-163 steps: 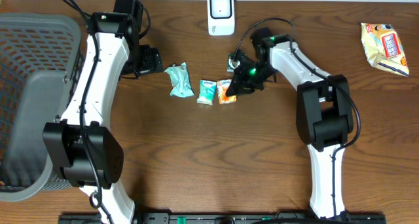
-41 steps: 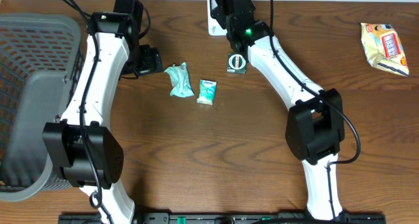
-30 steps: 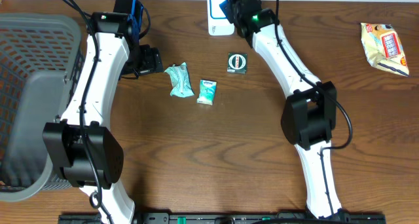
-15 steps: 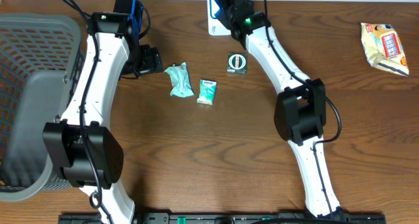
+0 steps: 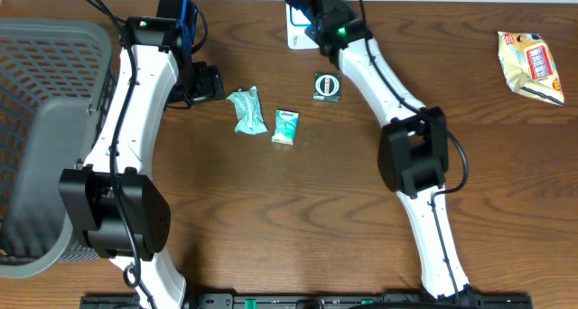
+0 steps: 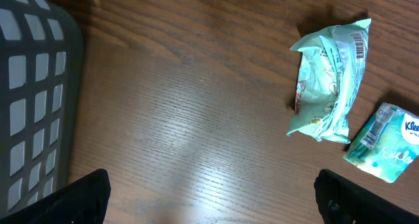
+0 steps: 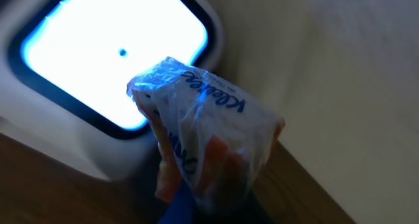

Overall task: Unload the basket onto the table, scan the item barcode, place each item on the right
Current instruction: 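Carry the orange pack to the far right corner and release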

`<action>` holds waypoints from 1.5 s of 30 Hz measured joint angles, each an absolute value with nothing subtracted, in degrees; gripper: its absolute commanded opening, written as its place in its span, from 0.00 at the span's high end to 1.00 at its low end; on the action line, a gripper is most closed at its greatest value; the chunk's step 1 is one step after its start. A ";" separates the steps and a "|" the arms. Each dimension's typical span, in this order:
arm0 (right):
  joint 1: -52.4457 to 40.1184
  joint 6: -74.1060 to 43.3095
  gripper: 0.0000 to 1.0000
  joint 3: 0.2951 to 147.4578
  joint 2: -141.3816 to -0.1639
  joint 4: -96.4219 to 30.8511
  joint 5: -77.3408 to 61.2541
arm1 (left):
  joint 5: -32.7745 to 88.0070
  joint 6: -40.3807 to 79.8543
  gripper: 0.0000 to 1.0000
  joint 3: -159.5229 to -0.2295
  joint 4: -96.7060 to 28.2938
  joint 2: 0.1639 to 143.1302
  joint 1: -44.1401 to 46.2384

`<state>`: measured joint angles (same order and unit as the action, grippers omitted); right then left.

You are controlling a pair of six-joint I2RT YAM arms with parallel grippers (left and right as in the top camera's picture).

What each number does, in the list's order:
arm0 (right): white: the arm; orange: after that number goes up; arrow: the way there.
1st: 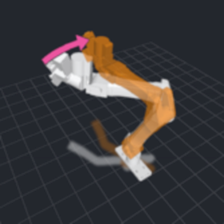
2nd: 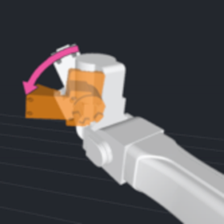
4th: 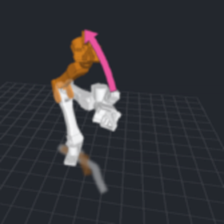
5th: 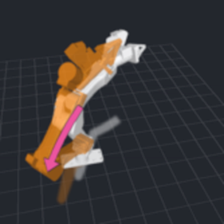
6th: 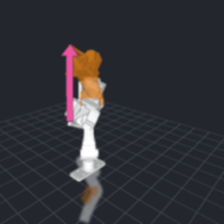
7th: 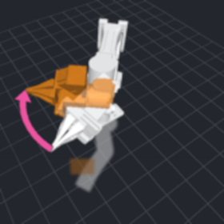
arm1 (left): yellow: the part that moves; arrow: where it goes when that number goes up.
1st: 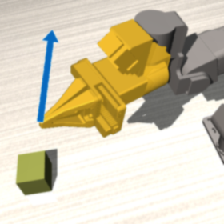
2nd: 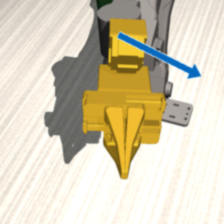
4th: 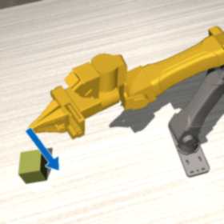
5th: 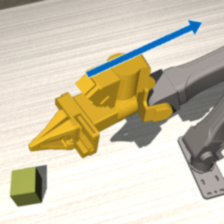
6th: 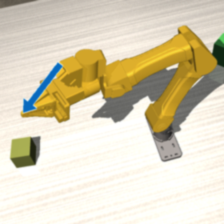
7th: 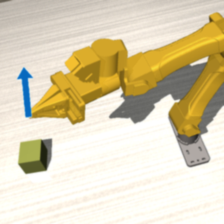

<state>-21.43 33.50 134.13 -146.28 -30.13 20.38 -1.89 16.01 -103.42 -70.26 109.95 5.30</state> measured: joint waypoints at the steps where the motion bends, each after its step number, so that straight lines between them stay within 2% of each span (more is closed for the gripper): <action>1: -20.73 33.15 0.99 134.13 -145.82 -31.05 20.49 | -1.87 16.01 0.02 -103.42 -70.26 109.95 5.30; 5: -16.27 30.22 0.99 134.13 -142.98 -37.52 21.15 | -1.89 16.01 0.02 -103.42 -70.26 109.95 5.30; 12: -2.44 22.76 0.99 134.56 -140.51 -51.18 22.17 | -1.87 16.01 0.02 -103.42 -70.28 109.95 5.30; 13: -0.43 21.56 0.96 134.50 -140.51 -52.62 22.20 | -1.89 16.01 0.02 -103.42 -70.26 109.95 5.30; 14: 1.43 20.47 0.84 134.45 -140.51 -53.76 22.09 | -1.87 16.01 0.02 -103.42 -70.26 109.95 5.30; 15: 3.44 19.51 0.68 134.41 -140.51 -54.78 21.63 | -1.87 16.01 0.02 -103.42 -70.28 109.95 5.30; 16: 5.13 18.72 0.43 134.39 -140.51 -55.72 20.88 | -1.87 16.01 0.02 -103.42 -70.26 109.95 5.30; 17: 6.79 17.89 0.01 134.34 -140.51 -56.69 19.66 | -1.87 16.01 0.02 -103.42 -70.26 109.95 5.30; 22: 12.91 15.77 0.01 132.05 -140.51 -58.94 11.73 | -1.89 16.01 0.02 -103.42 -70.26 109.95 5.30; 28: 15.86 11.75 0.01 129.64 -140.51 -61.28 0.75 | -1.89 16.01 0.02 -103.42 -70.26 109.95 5.30; 38: 13.96 10.02 0.01 129.54 -140.51 -63.81 -42.68 | -1.89 16.01 0.02 -103.42 -70.26 109.95 5.30; 45: 7.44 9.23 0.01 129.32 -140.51 -69.60 -53.25 | -1.89 16.01 0.02 -103.42 -70.26 109.95 5.30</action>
